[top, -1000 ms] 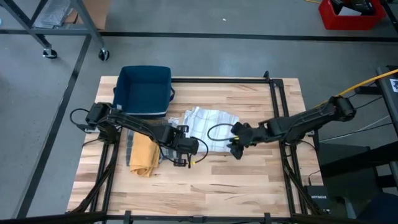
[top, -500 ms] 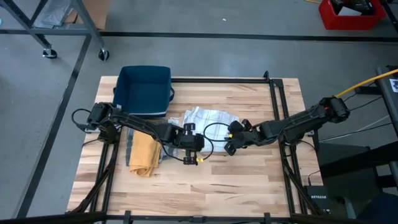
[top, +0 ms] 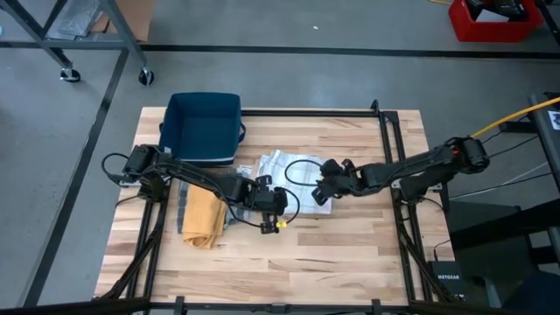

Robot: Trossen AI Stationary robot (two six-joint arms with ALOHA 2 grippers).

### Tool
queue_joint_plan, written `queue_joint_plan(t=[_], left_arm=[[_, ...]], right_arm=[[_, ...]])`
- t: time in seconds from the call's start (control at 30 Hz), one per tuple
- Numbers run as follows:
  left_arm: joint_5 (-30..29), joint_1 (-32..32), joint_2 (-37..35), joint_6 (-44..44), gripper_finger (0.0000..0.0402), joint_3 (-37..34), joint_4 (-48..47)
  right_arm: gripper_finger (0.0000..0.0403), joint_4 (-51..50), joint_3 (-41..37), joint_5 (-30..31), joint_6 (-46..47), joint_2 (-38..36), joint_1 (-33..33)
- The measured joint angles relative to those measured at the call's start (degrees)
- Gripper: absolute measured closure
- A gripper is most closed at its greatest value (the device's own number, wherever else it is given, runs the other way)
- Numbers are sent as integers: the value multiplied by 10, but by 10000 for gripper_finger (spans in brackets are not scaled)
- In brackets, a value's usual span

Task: Fold towel
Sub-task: Stack the stacked towels on top of the white towel

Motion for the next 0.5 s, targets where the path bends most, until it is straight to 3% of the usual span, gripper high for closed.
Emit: queue_joint_plan(t=[0.33,0.5], left_arm=[[-4,7,2,99,398,0,-34],[-4,21,2,83,398,0,-116]], right_arm=[[243,4,0,-50,-1,6,-14],[243,13,0,-101,-1,6,-14]])
